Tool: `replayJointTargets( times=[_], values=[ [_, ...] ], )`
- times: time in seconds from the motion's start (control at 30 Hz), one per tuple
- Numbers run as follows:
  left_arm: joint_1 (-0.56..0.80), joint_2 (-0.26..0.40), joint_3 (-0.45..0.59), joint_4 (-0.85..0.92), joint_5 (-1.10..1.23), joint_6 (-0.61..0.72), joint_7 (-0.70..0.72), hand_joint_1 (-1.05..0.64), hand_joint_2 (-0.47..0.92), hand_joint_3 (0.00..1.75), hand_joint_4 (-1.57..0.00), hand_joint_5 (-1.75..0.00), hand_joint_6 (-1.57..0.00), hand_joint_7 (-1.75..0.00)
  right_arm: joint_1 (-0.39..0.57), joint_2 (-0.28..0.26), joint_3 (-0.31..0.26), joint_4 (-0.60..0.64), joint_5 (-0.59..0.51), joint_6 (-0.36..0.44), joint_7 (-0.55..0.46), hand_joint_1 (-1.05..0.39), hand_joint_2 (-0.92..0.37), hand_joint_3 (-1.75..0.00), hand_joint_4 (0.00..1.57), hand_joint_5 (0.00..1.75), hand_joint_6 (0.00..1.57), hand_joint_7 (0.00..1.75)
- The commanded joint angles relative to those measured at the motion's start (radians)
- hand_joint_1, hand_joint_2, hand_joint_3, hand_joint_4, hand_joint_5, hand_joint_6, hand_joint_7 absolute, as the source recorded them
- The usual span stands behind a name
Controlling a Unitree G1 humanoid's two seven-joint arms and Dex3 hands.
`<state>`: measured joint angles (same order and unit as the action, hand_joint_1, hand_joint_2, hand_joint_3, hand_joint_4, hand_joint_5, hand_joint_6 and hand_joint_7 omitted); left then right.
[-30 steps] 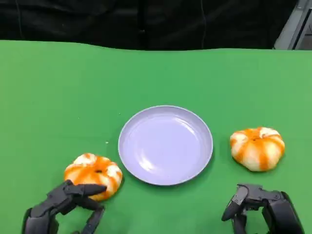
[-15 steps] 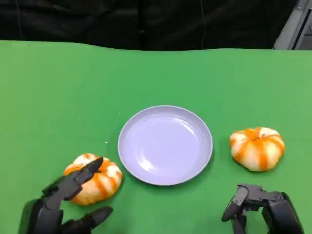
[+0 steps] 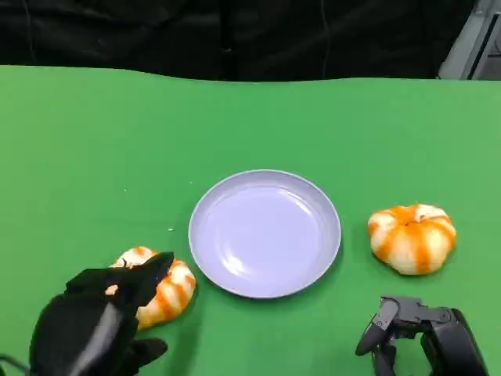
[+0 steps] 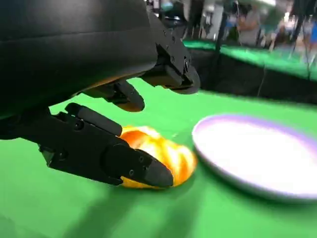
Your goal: Grasp the bread from the table and place it into the plate.
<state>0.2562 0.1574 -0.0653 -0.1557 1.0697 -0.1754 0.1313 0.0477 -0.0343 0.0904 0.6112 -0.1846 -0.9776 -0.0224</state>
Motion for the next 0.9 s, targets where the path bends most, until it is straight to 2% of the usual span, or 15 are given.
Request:
replayJointTargets(
  times=[0.03, 0.17, 0.43, 0.9],
  values=[
    [-0.044, 0.053, -0.066, 0.014, 0.067, 0.093, -0.036, -0.49, 0.88, 0.00, -0.42, -0.20, -0.38, 0.00, 0.007, -0.008, -0.004, -0.010, 0.004, 0.008, -0.005, -0.25, -0.04, -1.71, 1.22, 1.60, 1.12, 1.32],
    [-0.091, 0.069, -0.131, 0.060, 0.132, 0.181, -0.024, -0.51, 0.89, 0.00, -0.41, -0.17, -0.35, 0.00, 0.009, -0.008, -0.004, -0.012, -0.006, 0.005, -0.011, -0.24, -0.04, -1.70, 1.22, 1.59, 1.12, 1.32],
    [-0.175, 0.099, -0.219, 0.138, 0.165, 0.277, -0.005, -0.52, 0.90, 0.01, -0.41, -0.14, -0.32, 0.00, 0.007, -0.005, -0.003, -0.009, -0.001, 0.009, -0.009, -0.23, -0.05, -1.69, 1.23, 1.60, 1.13, 1.32],
    [-0.306, 0.138, -0.338, 0.332, 0.145, 0.364, -0.025, -0.52, 0.88, 0.00, -0.43, -0.11, -0.33, -0.01, 0.007, -0.006, 0.000, -0.010, 0.001, 0.013, -0.006, -0.23, -0.03, -1.70, 1.23, 1.59, 1.13, 1.30]
  ],
)
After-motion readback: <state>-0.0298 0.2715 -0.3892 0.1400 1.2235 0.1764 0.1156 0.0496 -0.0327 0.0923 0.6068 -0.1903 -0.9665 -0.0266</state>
